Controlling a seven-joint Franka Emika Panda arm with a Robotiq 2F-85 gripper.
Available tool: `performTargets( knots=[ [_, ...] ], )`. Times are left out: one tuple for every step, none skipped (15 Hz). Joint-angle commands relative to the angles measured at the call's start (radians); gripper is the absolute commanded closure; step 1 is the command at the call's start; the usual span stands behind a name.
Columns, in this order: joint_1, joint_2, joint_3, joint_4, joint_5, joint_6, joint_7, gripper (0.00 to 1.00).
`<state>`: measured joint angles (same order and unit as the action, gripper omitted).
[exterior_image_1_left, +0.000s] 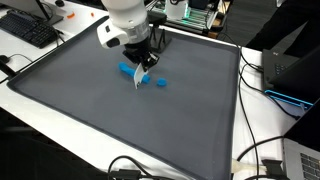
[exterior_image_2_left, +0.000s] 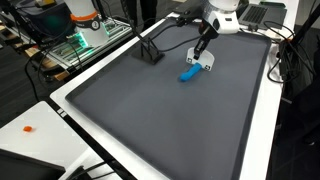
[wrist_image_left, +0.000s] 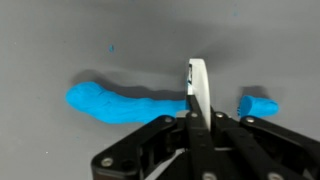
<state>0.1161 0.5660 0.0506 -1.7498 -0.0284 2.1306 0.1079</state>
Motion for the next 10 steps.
performTargets(
  knots=[
    [-0.004, 0.038, 0.007, 0.004, 0.013, 0.013, -0.022, 0.99],
    [-0.006, 0.038, 0.011, 0.005, 0.021, 0.010, -0.024, 0.99],
    [-0.009, 0.039, 0.015, 0.007, 0.030, 0.008, -0.030, 0.99],
    [-0.010, 0.040, 0.018, 0.008, 0.036, 0.008, -0.034, 0.99],
    [-0.011, 0.039, 0.021, 0.008, 0.043, 0.009, -0.038, 0.99],
    [-0.011, 0.039, 0.022, 0.008, 0.045, 0.009, -0.040, 0.99],
    [-0.010, 0.038, 0.023, 0.008, 0.046, 0.009, -0.042, 0.99],
    [-0.010, 0.037, 0.024, 0.008, 0.048, 0.010, -0.043, 0.99],
    [-0.010, 0.035, 0.024, 0.008, 0.049, 0.009, -0.042, 0.99],
    [-0.010, 0.034, 0.024, 0.007, 0.049, 0.009, -0.042, 0.99]
  ],
)
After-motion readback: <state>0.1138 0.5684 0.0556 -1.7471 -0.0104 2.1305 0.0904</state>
